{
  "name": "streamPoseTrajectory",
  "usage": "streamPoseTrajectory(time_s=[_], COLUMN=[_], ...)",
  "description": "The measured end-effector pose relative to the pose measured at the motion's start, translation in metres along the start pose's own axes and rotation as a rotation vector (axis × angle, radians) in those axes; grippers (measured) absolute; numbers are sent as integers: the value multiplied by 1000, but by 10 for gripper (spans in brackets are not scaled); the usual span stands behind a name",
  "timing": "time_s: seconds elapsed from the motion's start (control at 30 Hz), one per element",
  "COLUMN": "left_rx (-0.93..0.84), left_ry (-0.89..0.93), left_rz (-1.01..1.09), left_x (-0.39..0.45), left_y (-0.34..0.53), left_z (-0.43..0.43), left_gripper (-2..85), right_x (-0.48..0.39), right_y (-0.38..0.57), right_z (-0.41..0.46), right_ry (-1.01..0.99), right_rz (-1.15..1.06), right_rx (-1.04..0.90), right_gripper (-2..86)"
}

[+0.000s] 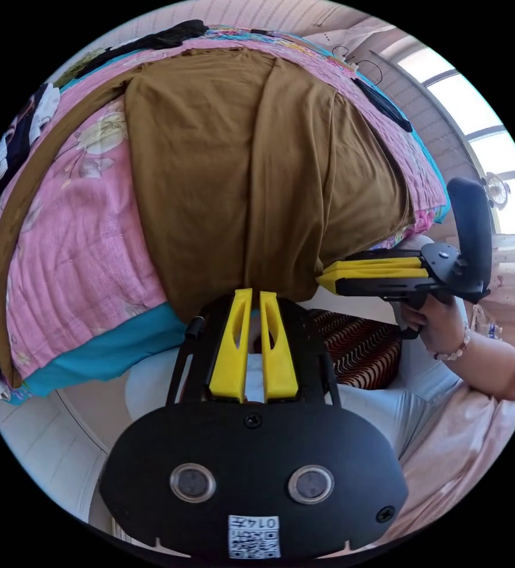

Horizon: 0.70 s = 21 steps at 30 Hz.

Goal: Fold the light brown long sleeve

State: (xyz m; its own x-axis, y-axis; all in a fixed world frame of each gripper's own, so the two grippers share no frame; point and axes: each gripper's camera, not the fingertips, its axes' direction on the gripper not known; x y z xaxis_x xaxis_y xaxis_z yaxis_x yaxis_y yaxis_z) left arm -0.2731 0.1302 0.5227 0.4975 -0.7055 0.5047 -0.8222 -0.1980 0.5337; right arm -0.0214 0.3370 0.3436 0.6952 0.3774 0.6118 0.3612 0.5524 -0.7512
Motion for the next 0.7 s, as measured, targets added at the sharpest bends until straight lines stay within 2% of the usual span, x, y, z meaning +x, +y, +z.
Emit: streamPoseTrajectory(time_s=[0.13, 0.33, 0.5, 0.6, 0.7], left_rx=[15, 169, 176, 301, 509], left_ry=[82, 41, 57, 79, 93], left_rz=[-55, -90, -95, -124, -240], left_x=[-24, -43, -55, -64, -88], left_y=[28, 89, 123, 157, 214], left_z=[17, 19, 38, 33, 16], left_gripper=[-8, -10, -10, -9, -8], right_x=[-3, -16, -11, -12, -26], right_y=[10, 25, 25, 29, 37], right_z=[13, 39, 70, 86, 88], right_ry=[-31, -63, -53, -9, 9], right_rz=[-4, -18, 38, 47, -25], right_rx=[17, 19, -7, -49, -54], right_gripper=[2, 1, 2, 4, 7])
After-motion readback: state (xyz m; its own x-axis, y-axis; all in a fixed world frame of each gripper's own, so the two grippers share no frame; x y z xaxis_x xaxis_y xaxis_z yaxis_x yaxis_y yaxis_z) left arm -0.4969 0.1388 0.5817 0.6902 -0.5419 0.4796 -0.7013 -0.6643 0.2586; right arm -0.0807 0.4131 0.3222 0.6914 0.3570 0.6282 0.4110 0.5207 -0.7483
